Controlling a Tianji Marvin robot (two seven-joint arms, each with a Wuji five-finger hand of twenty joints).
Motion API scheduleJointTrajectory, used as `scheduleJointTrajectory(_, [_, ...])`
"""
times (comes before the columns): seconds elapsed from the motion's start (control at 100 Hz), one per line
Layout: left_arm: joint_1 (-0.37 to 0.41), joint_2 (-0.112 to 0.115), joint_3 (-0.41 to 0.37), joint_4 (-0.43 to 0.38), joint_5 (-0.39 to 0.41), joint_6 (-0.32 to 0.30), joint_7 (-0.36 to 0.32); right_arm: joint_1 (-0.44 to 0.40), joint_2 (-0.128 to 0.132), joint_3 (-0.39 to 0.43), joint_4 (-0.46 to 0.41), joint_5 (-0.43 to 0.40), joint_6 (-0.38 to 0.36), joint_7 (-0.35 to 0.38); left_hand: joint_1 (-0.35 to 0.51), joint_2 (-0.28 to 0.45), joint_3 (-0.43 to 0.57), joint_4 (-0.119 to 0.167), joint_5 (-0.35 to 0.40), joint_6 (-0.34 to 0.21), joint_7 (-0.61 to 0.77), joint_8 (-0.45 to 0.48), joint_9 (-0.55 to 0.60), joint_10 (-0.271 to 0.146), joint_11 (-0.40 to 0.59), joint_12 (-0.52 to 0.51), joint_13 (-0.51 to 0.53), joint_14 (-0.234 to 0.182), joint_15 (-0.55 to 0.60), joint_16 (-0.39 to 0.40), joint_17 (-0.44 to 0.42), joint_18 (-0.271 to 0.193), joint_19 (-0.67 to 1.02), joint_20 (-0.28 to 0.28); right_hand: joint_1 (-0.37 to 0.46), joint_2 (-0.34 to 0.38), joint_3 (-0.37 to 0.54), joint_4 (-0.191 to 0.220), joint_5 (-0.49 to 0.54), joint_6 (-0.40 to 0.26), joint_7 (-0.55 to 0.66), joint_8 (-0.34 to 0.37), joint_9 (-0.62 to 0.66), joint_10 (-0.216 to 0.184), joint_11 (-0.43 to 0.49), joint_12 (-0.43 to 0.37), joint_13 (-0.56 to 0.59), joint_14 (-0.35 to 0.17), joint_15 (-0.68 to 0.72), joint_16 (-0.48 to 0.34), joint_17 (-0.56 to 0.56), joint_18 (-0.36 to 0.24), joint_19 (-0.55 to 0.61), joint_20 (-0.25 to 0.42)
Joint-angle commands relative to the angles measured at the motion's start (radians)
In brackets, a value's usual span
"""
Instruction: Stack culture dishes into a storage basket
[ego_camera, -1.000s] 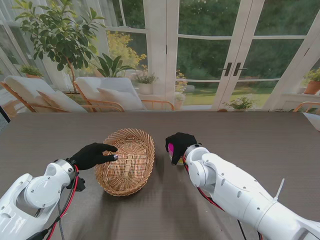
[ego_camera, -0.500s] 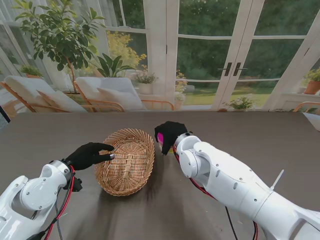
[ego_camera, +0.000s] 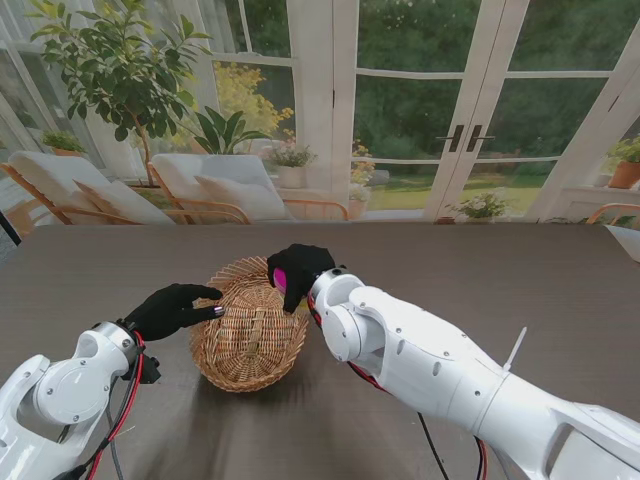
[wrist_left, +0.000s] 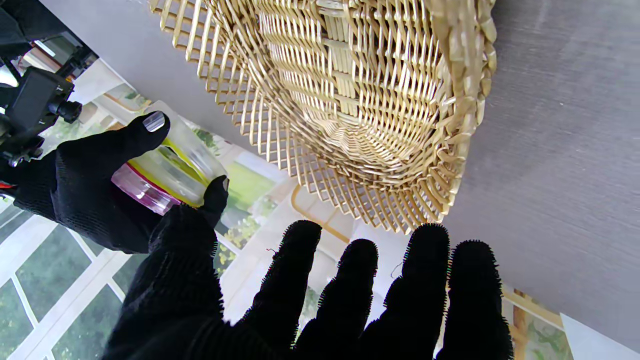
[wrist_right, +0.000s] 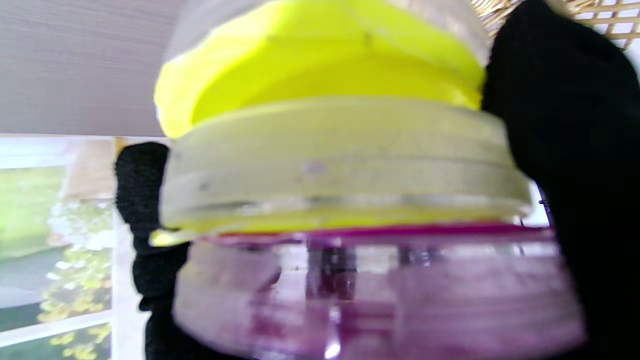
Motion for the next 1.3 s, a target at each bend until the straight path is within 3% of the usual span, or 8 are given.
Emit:
scheduleJointTrajectory(0.0, [0.008,-0.005,-0.005,-0.008,0.0,-0.003,-0.014,0.001,-0.028,-0.014,0.01,0.006,-0.015,0.007,0.029,0.037,-0.016,0.03,0.011,0.001,0.006,0.004,-0.001,0.009,-0.008,-0.014,-0.012,0.023,-0.014,-0.004,-0.009,0.013,0.02,0.01,0.22,0.136,0.199,0.119,0.062,0.075,0.131,0.01,0.119,-0.052,0.132,0.08,0.327,-0.356,0.162,0.029,0.287,-0.197,0.127,0.061])
scheduleJointTrajectory(0.77, [0.042,-0.011,-0.035,-0.029,-0.004,0.014,0.007,0.039,-0.228,-0.14,0.339,0.095,-0.145,-0.125,0.031,0.035,-0.016,0.03,0.012,0.002,0.006,0.004,0.001,0.01,-0.007,-0.014,-0.01,0.023,-0.014,-0.004,-0.01,0.014,0.018,0.011,0.196,0.14,0.202,0.123,0.052,0.074,0.13,0.015,0.121,-0.058,0.135,0.075,0.328,-0.363,0.152,0.03,0.291,-0.227,0.136,0.072])
scheduleJointTrajectory(1.17, [0.053,-0.012,-0.039,-0.046,-0.005,0.037,0.005,0.068,-0.355,-0.189,0.609,0.122,-0.267,-0.188,0.032,0.036,-0.016,0.03,0.011,0.003,0.005,0.003,0.001,0.013,-0.007,-0.014,-0.011,0.024,-0.014,-0.003,-0.009,0.014,0.019,0.011,0.172,0.147,0.205,0.131,0.045,0.071,0.132,0.017,0.112,-0.059,0.134,0.066,0.323,-0.367,0.136,0.027,0.295,-0.255,0.144,0.08])
scheduleJointTrajectory(1.29, [0.054,-0.011,-0.04,-0.047,-0.006,0.042,0.003,0.079,-0.385,-0.201,0.677,0.125,-0.3,-0.199,0.032,0.035,-0.016,0.03,0.011,0.004,0.005,0.003,0.0,0.011,-0.007,-0.014,-0.011,0.024,-0.014,-0.003,-0.009,0.014,0.019,0.011,0.14,0.18,0.196,0.159,0.029,0.068,0.134,0.014,0.103,-0.06,0.139,0.062,0.318,-0.377,0.123,0.032,0.29,-0.264,0.132,0.079])
